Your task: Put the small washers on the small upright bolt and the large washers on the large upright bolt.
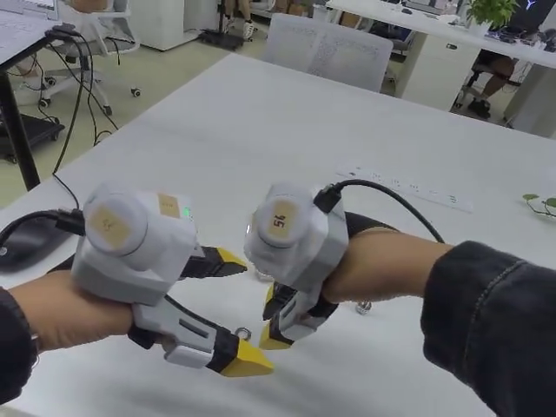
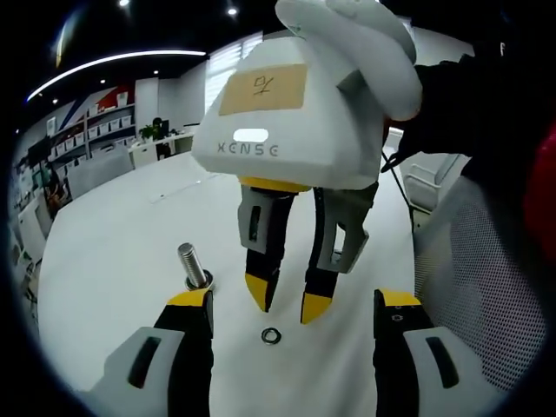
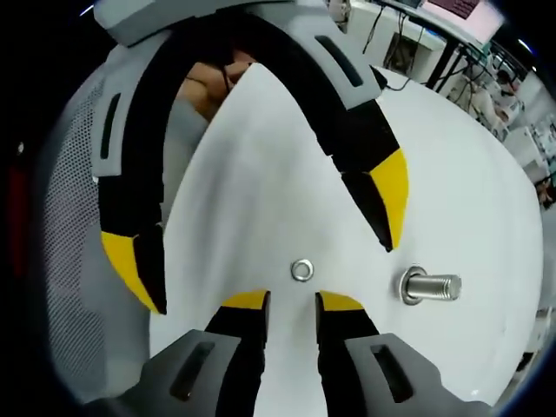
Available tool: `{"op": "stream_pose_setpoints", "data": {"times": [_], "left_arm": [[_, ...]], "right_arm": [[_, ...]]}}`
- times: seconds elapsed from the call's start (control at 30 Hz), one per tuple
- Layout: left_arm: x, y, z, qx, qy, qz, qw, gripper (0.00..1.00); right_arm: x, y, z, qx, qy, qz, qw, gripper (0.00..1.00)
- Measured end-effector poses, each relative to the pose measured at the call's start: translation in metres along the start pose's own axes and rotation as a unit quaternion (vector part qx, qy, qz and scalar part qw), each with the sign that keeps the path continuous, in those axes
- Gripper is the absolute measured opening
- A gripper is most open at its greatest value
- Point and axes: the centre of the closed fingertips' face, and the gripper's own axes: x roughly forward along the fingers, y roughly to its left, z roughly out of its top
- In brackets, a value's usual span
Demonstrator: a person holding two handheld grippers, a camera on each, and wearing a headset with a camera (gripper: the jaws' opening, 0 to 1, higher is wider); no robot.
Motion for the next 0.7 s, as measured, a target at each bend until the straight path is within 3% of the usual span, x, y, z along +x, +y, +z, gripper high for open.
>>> {"op": "stream_pose_setpoints", "data": {"times": [0.7], "left_arm": [[-0.003,0.005,-0.006,-0.009,0.000,0.004,0.9999,0.75]], "right_arm": [[0.022,-0.007,0.006,-0.016,0.013,0.002,0.9998,0.19]]}}
